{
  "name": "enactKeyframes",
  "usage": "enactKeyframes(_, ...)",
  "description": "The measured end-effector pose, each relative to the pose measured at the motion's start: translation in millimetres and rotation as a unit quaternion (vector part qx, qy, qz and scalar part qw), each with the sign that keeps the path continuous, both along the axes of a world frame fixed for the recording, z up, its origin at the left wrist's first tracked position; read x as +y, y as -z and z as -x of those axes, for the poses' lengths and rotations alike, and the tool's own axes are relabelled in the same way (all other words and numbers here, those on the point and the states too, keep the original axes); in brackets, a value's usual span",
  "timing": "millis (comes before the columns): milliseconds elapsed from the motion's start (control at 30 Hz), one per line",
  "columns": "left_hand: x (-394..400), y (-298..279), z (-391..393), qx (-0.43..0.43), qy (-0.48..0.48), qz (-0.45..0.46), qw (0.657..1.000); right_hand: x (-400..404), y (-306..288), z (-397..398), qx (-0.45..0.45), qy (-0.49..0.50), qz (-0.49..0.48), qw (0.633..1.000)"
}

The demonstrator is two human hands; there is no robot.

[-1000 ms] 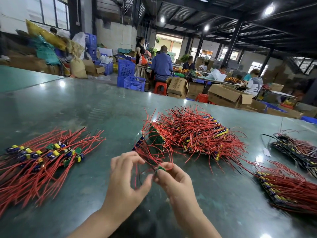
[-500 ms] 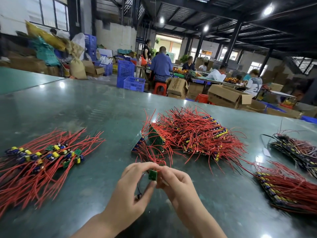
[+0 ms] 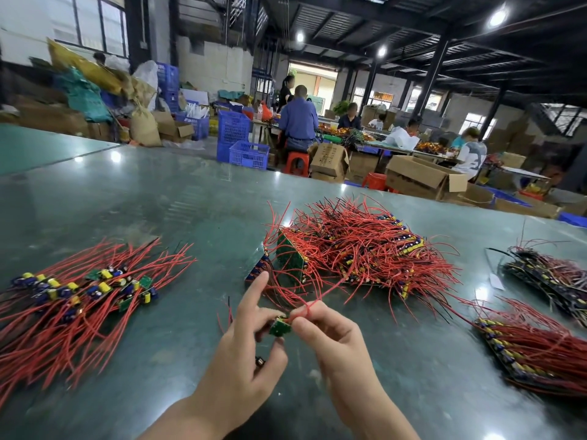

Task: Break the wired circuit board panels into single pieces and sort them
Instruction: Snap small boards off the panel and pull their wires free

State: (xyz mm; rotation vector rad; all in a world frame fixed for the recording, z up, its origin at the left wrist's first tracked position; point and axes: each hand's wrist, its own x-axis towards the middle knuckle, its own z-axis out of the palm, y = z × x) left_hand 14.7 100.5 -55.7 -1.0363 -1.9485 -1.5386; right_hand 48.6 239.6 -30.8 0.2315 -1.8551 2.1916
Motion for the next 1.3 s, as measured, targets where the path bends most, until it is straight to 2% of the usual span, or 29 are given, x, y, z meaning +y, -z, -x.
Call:
enactKeyframes(167,-5,5,4,-0.016,-0.014,0.044,0.999,-3,-1,0,-0.003,-0.021,0.007,1.0)
enactKeyframes(300,-5,3,6,-0.001,-0.02,0.1,0.995,-3,3,2,-0.012,0.04,0.025,0.999)
enactKeyframes(533,-1,-5,9,-0.004,-0.005,0.126,0.992,-9,5,4,-0.03,0.102,0.092,0.99)
enactKeyframes(633,0,-6,9,-0.018,-0.003,0.104,0.994,-11,2,6,-0.073,0.088,0.175,0.978)
enactKeyframes(700,1,-4,11,-0.023,-0.03,0.101,0.994,-6,-2,7,-0.095,0.077,0.272,0.954)
enactKeyframes(767,0,-2,12,-0.019,-0.05,0.101,0.993,3,-8,8,-0.095,0.102,0.327,0.935)
enactKeyframes(900,0,-2,13,-0.041,-0.039,0.094,0.994,8,-11,7,-0.062,0.148,0.264,0.951)
enactKeyframes(1000,1,-1,13,-0.047,-0.032,0.104,0.993,9,-13,4,-0.014,0.189,0.114,0.975)
enactKeyframes(1067,1,-1,13,-0.039,-0.047,0.105,0.993,12,-13,3,0.004,0.212,0.066,0.975)
enactKeyframes(1300,9,-7,8,0.009,-0.067,0.125,0.99,10,-12,6,-0.03,0.229,0.18,0.956)
